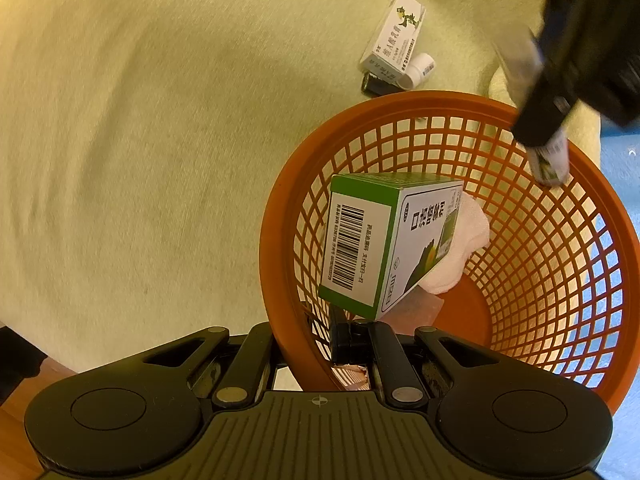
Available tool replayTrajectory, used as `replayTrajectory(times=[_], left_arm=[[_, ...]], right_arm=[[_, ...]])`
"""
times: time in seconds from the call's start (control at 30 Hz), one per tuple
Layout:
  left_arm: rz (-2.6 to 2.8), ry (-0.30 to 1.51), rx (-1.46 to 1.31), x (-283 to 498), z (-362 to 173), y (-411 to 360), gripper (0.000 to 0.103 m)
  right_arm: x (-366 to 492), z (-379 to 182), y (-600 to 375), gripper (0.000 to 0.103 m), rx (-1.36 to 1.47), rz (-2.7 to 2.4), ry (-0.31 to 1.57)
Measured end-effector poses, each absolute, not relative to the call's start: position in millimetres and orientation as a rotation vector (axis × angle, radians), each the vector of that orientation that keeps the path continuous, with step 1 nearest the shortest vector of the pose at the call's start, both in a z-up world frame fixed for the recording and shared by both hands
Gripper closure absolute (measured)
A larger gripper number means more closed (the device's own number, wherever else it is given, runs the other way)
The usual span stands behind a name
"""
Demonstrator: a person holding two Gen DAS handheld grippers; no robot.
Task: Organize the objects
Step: 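Carry the dropper bottle over the basket and open the left tool, then move the left tool back down to the white ointment box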
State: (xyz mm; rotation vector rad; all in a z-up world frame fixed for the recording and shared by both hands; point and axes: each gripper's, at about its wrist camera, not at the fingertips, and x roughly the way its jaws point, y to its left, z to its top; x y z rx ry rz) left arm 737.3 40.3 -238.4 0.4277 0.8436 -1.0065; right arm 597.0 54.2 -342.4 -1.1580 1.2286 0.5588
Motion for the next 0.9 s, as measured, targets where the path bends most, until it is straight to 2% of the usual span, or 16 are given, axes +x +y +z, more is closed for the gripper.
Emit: replayTrajectory(times=[0.27,0.3,0.33,0.37,0.9], left_arm=[[-1.068,0.823,0.417,739,-232,11,0.085],[-1.072,0.82,0.403,740,-231,8,0.081],[-1.07,0.812,0.387,741,-230,7,0.065],[-1.072,0.801,0.377,741,-229,6,0.064],[-0.93,0.849,0.372,746,-243,59,0.064]], right_arm=[[597,-342,53,0.099,-1.149,0.563,1.223],[596,-342,54,0.099,-1.148,0.564,1.222],[597,-342,54,0.099,-1.145,0.563,1.221],[597,-342,53,0.099,-1.143,0.563,1.221],[599,-341,51,0.098,-1.133,0.563,1.217]])
